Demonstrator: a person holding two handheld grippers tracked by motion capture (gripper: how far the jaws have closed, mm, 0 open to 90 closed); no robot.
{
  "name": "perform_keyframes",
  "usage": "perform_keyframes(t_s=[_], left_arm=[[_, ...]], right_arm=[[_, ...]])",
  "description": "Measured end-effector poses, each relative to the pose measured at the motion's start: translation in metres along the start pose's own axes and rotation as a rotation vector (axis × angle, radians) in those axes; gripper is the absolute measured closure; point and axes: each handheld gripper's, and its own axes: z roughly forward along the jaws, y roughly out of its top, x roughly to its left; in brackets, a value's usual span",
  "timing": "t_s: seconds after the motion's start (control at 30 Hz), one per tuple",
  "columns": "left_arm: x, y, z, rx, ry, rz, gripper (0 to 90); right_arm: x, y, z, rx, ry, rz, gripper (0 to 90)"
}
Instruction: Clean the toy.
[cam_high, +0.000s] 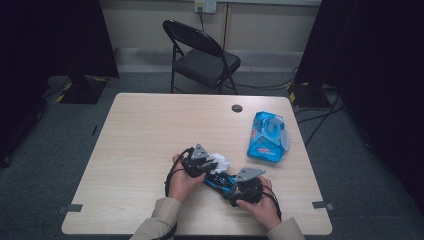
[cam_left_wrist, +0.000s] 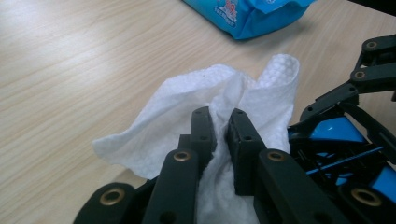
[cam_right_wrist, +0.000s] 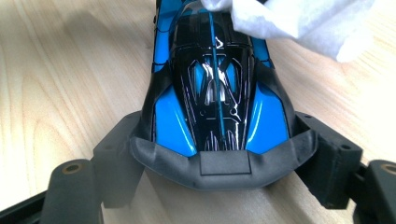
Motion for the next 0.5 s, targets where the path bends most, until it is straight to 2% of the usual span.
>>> perform_keyframes(t_s=[0.27,0.33,0.43,0.5], left_arm=[[0.007,-0.004,-0.007,-0.008,0.031,-0.021,82.3],[0.009,-0.006,-0.009,-0.012,0.026,-0.032,82.3],[0.012,-0.007,-0.012,0.005,0.035,-0.028,82.3],[0.015,-0.009,-0.013,0.007,0.033,-0.055,82.1]], right_arm=[[0.000,0.000,0.000,0.000,0.000,0.001,24.7],[0.000,0.000,0.000,0.000,0.000,0.001,24.7],[0.000,0.000,0.000,0.000,0.000,0.001,24.7],[0.000,0.000,0.000,0.000,0.000,0.001,24.7]])
